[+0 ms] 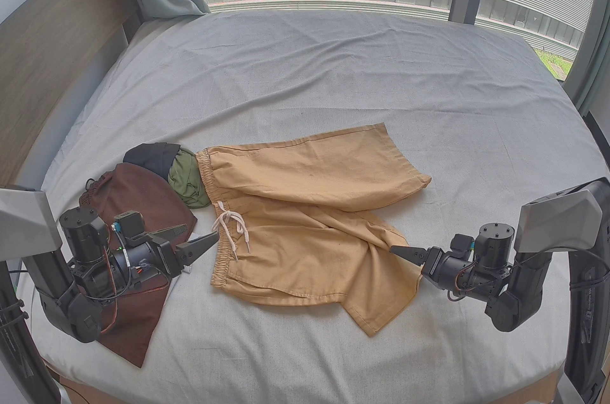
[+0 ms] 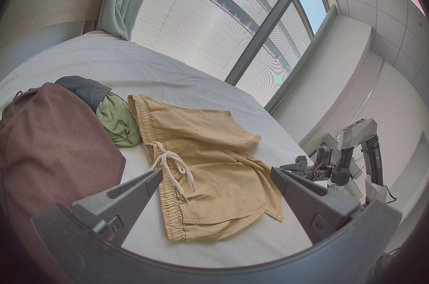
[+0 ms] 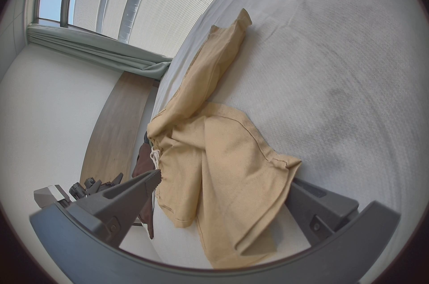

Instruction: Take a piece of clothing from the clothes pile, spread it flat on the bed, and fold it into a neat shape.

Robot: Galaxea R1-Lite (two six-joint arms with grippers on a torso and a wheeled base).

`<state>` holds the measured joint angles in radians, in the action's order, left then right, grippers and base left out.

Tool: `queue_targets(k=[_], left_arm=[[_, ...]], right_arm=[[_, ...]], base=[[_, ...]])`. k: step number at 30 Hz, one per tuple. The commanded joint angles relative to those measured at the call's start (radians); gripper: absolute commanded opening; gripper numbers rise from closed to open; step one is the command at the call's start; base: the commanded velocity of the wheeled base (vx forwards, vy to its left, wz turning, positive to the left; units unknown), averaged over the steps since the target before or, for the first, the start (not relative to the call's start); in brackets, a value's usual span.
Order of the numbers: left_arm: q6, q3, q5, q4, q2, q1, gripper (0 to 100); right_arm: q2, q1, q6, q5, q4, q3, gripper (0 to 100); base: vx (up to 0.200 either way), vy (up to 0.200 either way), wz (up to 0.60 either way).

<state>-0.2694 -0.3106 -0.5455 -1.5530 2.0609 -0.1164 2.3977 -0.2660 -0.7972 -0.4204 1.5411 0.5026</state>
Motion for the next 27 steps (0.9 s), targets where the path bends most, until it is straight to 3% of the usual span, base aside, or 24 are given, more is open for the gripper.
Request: queue_targets(k=[1, 13, 14, 27], left_arm=[[-0.001, -0.001, -0.001, -0.001, 0.001, 0.0, 100], [-0.001, 0.002, -0.001, -0.001, 0.001, 0.0, 100], [-0.001, 0.002, -0.001, -0.001, -0.001, 0.0, 100], [-0.005, 0.007, -0.001, -0.001, 0.001, -0.006, 100]], right_arm=[[-0.012, 0.008, 0.0, -0.001, -0.001, 0.01, 100], [-0.043, 0.024, -0.01, 0.002, -0.001, 0.021, 100], [-0.045, 0.025, -0.01, 0.002, -0.001, 0.017, 0], [-0.034, 0.082, 0.047, 0.002, -0.002, 0.048, 0]], base=[[0.0, 0.0, 0.0], [0.0, 0.0, 0.0], [0.0, 0.0, 0.0], [0.0, 0.0, 0.0]])
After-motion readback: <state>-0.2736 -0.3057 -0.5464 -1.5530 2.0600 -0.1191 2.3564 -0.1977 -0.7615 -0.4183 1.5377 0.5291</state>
